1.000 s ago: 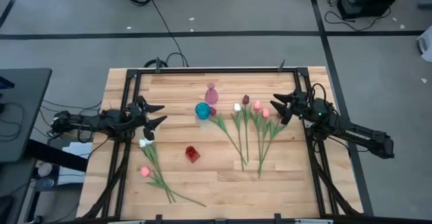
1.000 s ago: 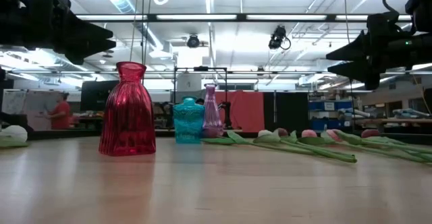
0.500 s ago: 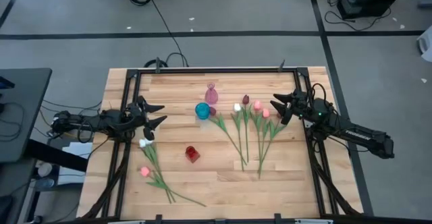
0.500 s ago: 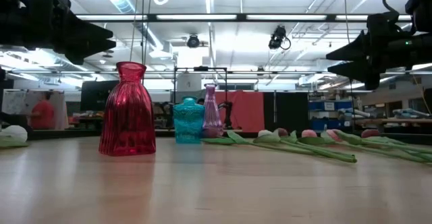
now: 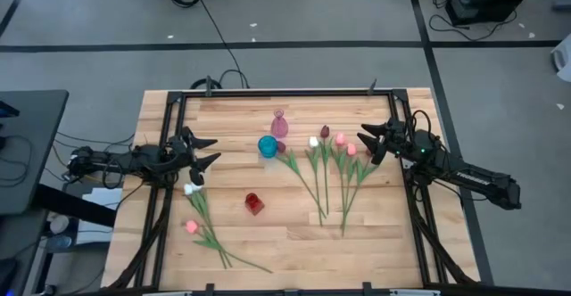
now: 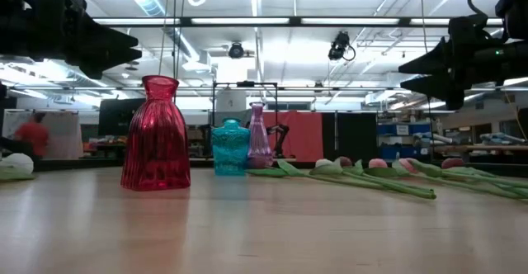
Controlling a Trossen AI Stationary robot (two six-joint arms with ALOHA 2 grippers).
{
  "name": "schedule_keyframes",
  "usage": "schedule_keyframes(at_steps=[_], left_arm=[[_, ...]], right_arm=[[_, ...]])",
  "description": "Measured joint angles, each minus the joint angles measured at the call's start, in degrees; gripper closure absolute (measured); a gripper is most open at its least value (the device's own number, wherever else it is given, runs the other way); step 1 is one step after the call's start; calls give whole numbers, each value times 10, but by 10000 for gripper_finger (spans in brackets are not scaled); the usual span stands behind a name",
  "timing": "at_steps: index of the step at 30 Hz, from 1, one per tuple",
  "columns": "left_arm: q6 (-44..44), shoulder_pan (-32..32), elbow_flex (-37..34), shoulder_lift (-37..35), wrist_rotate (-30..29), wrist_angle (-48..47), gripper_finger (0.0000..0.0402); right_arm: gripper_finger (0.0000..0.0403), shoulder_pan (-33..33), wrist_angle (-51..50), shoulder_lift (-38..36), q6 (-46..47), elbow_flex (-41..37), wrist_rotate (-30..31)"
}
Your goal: Sort flowers into vase by color
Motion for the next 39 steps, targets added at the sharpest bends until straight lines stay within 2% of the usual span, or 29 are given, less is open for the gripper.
schedule_keyframes(at_steps=[28, 39], left_arm=[[0, 0, 0, 0, 0, 3, 174], [0, 0, 0, 0, 0, 97, 174]], right_arm=[[163, 0, 0, 0, 0, 0, 0], [163, 0, 0, 0, 0, 0, 0]])
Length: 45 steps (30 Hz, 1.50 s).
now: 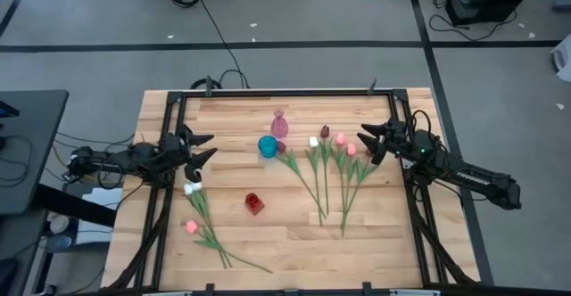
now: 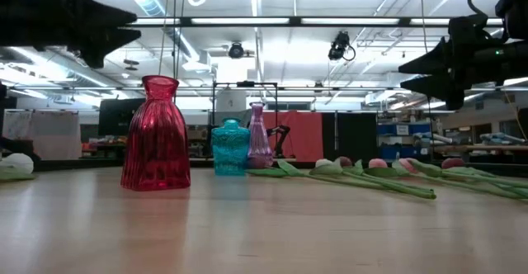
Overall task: Sort flowers into vase by color
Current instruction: Put the red flower into the pink vase
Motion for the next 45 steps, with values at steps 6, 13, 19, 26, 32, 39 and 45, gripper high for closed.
schedule_keyframes(at_steps=[6, 13, 19, 26, 32, 39, 45], left_arm=[[0, 0, 0, 0, 0, 33, 174], [1, 0, 0, 0, 0, 32, 174], [-2, 0, 0, 0, 0, 32, 174], [-6, 0, 0, 0, 0, 33, 174], [-5, 0, 0, 0, 1, 64, 174], [-2, 0, 0, 11, 67, 55, 174], [-5, 11, 42, 46, 57, -18, 175]], right_arm=[[163, 0, 13, 0, 0, 0, 10], [163, 0, 81, 0, 3, 0, 33], [163, 0, 125, 0, 25, 0, 30], [163, 0, 129, 0, 40, 0, 23], [163, 3, 130, 23, 118, 0, -91], [185, 93, 85, 158, 182, 29, -44], [205, 172, -24, 312, 182, 139, 34]])
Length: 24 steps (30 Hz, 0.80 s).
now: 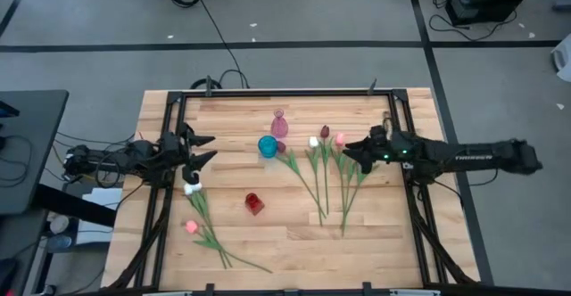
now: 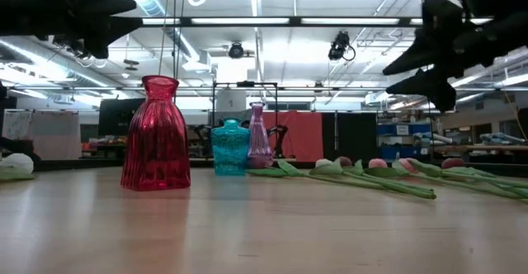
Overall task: Sort flowers into vase by color
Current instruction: Put the red flower into the pink vase
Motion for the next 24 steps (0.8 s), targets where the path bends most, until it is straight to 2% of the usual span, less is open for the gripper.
schedule_keyframes(at_steps=[3, 7, 10, 13, 17, 24], left_arm=[[-7, 8, 32, 32, 0, -38, 180], [-7, 20, 51, 89, -1, -39, 195], [4, 30, 51, 132, -19, -9, 205], [11, 38, 51, 167, -28, 13, 209], [21, 40, 51, 185, -30, 5, 209], [50, 40, 52, 186, -52, 34, 209]], right_arm=[[211, 29, -112, 69, 12, 75, 37], [213, 54, -300, 156, 93, 177, 81], [213, 65, -429, 224, 183, 245, 88], [213, 65, -531, 286, 322, 279, 68], [213, 65, -555, 349, 351, 281, -6], [213, 39, -574, 403, 360, 281, -11]])
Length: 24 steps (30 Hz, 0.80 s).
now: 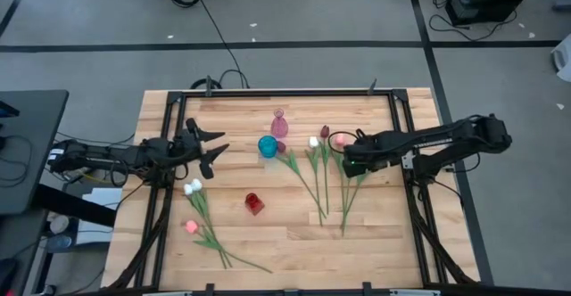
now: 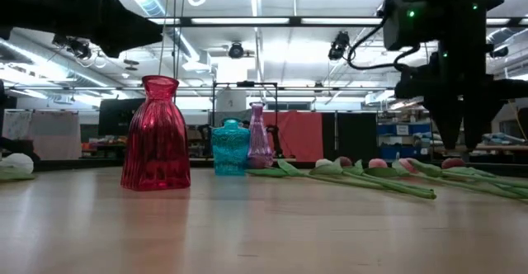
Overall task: Sort flowers into vase by color
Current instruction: Put the red flower into the pink vase
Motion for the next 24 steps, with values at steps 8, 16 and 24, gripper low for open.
schedule_keyframes(at_steps=[8, 16, 24], left_arm=[[3, 0, 0, 2, -38, 2, 210], [1, 0, 0, 10, -39, -16, 210], [1, 0, 0, 16, -39, -15, 210]], right_arm=[[213, -42, -9, 36, 1, -1, 44], [227, -55, 81, 45, -15, -71, 11], [289, -65, 119, 29, -17, -102, 13]])
